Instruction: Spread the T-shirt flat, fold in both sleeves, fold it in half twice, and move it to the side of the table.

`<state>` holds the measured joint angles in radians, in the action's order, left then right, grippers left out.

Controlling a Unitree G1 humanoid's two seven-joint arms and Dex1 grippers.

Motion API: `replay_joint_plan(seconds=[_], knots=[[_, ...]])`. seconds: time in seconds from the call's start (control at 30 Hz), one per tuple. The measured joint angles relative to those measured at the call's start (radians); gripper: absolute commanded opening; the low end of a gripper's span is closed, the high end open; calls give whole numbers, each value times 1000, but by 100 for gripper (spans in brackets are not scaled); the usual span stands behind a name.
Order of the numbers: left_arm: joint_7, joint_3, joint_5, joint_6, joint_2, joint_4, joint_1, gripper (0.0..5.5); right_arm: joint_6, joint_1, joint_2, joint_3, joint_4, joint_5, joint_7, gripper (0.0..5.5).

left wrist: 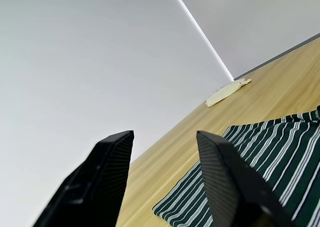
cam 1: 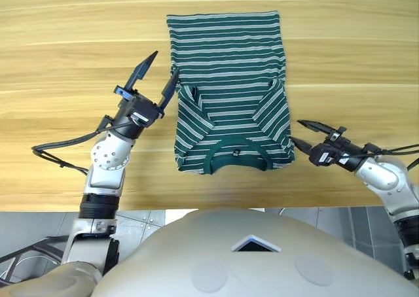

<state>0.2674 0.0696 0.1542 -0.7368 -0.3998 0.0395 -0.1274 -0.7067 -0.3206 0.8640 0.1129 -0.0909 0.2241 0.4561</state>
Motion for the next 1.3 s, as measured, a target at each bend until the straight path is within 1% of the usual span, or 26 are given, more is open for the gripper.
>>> replay_joint_plan(seconds=[0.07, 0.17, 0.23, 0.37, 0.5, 0.57, 0.87, 1.07, 1.13, 1.2, 1.27, 1.3], knots=[[0, 0, 0, 0, 0, 1, 0, 235, -5, -7, 13, -30, 77, -47, 10, 246], [0, 1, 3, -1, 0, 9, 0, 235, -6, -6, 14, -35, 153, -91, 33, 246], [0, 9, 20, -2, -2, 32, 0, 235, -1, -5, 12, -33, 167, -91, 49, 246], [12, 67, 115, -10, -17, 106, 0, 235, 6, 0, 6, -25, 166, -89, 69, 246], [9, 122, 196, -20, -21, 182, 20, 235, 17, 35, -54, 54, 72, -46, 93, 246], [4, 133, 216, -22, -22, 200, 45, 235, 27, 37, -62, 69, 22, -26, 96, 246], [-21, 239, 387, -22, -30, 328, 161, 235, 9, 45, -67, 75, -30, -22, 87, 246], [-66, 268, 407, -31, -42, 377, 192, 235, -20, 23, -67, 61, -74, -50, 70, 246], [-81, 271, 407, -41, -44, 394, 200, 235, -16, 10, -64, 55, -34, -109, 95, 246], [-92, 274, 406, -43, -50, 412, 208, 235, -20, 14, -64, 31, 59, -239, 113, 246], [-106, 277, 406, -47, -50, 420, 210, 235, -13, 72, -66, -5, 99, -315, 116, 246], [-112, 278, 406, -48, -50, 423, 210, 235, 3, 111, -75, -14, 87, -313, 111, 246]])
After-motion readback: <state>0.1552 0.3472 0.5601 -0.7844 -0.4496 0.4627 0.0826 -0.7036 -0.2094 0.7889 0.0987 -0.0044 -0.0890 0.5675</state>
